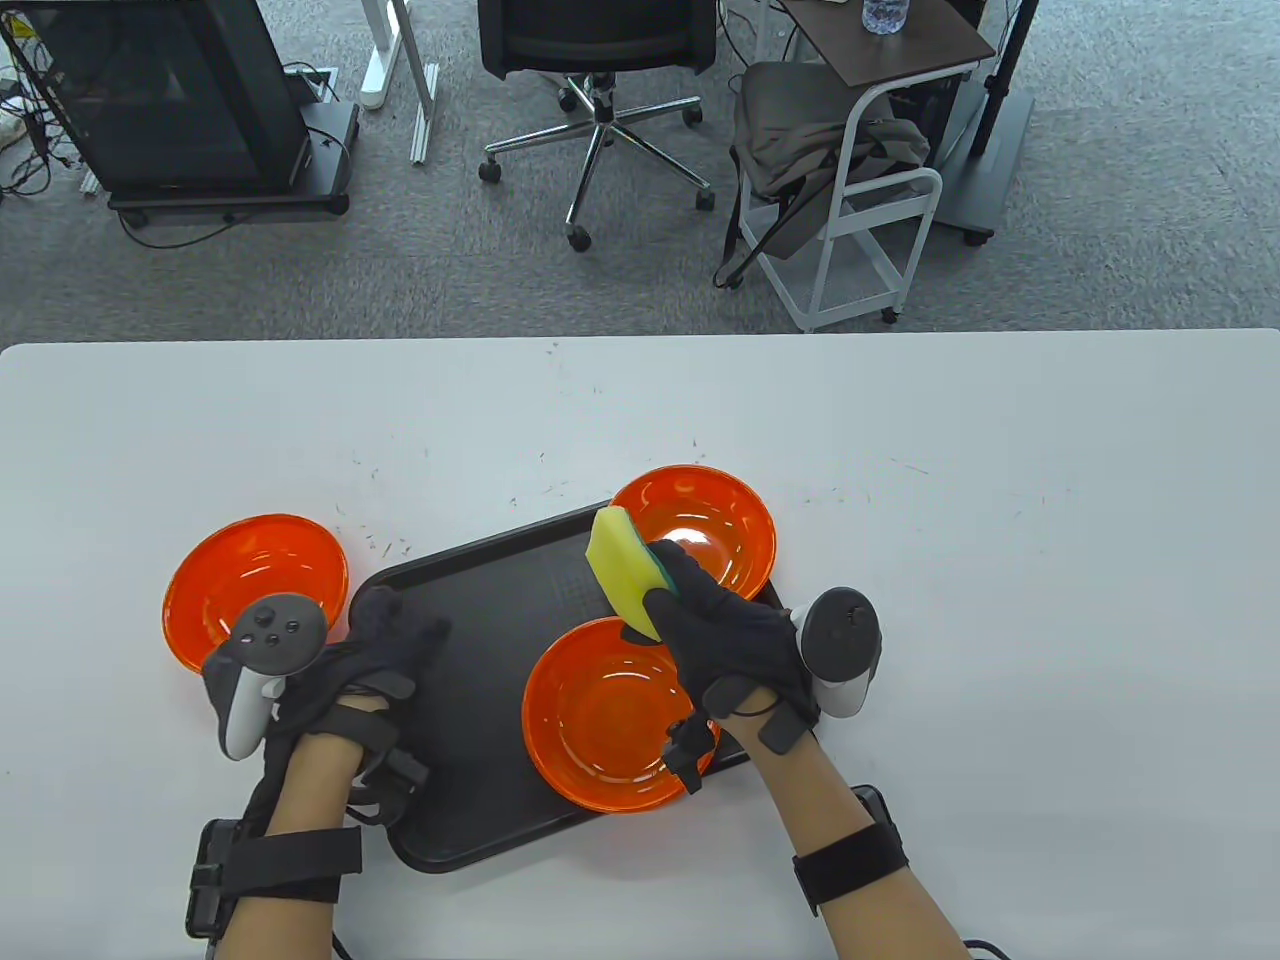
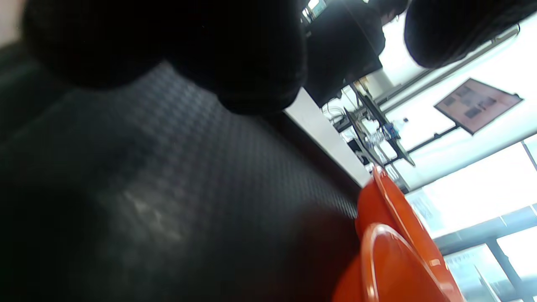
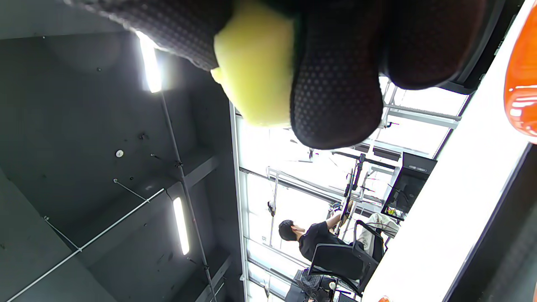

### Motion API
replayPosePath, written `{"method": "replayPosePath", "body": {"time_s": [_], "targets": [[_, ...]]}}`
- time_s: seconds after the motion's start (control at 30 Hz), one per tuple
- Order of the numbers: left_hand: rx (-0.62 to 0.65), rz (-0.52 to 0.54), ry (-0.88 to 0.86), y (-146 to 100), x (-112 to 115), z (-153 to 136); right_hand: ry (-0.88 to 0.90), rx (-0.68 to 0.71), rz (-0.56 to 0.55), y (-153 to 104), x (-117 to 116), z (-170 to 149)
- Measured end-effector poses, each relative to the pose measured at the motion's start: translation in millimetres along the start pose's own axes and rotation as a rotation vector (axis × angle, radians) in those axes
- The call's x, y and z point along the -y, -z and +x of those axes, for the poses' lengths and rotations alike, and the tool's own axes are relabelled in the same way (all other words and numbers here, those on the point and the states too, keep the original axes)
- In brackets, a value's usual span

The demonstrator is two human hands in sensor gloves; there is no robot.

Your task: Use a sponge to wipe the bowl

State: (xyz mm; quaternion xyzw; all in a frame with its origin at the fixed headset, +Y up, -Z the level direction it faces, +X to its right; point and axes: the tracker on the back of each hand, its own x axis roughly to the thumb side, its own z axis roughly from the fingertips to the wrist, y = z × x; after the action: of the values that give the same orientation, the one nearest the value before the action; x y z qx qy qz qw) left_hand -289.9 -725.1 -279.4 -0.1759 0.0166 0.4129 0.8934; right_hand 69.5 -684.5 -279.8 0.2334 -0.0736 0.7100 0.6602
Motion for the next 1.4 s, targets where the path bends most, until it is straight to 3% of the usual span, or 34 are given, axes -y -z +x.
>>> {"method": "replayPosePath", "body": {"time_s": [0.13,0.37,0.7,1.0,1.2,1.4], "targets": [[0.012,-0.157,0.046,9.7,34.2,13.7,-0.007,0.002,0.01,-0.2,-1.9,0.2],[0.001,-0.271,0.138,22.5,74.3,16.4,-0.011,0.001,0.011,0.3,-1.9,-0.6],[0.049,-0.259,0.04,32.0,87.7,11.2,-0.005,-0.002,0.018,0.2,-2.8,-0.7],[0.103,-0.174,0.024,24.1,63.0,21.5,-0.019,-0.003,0.04,0.6,-3.5,-1.2],[0.166,-0.014,-0.012,8.8,28.1,26.7,-0.065,0.008,0.074,1.5,-8.9,2.7],[0.223,0.189,0.052,-6.7,1.3,32.8,-0.361,0.077,0.163,1.9,-22.2,18.7]]}}
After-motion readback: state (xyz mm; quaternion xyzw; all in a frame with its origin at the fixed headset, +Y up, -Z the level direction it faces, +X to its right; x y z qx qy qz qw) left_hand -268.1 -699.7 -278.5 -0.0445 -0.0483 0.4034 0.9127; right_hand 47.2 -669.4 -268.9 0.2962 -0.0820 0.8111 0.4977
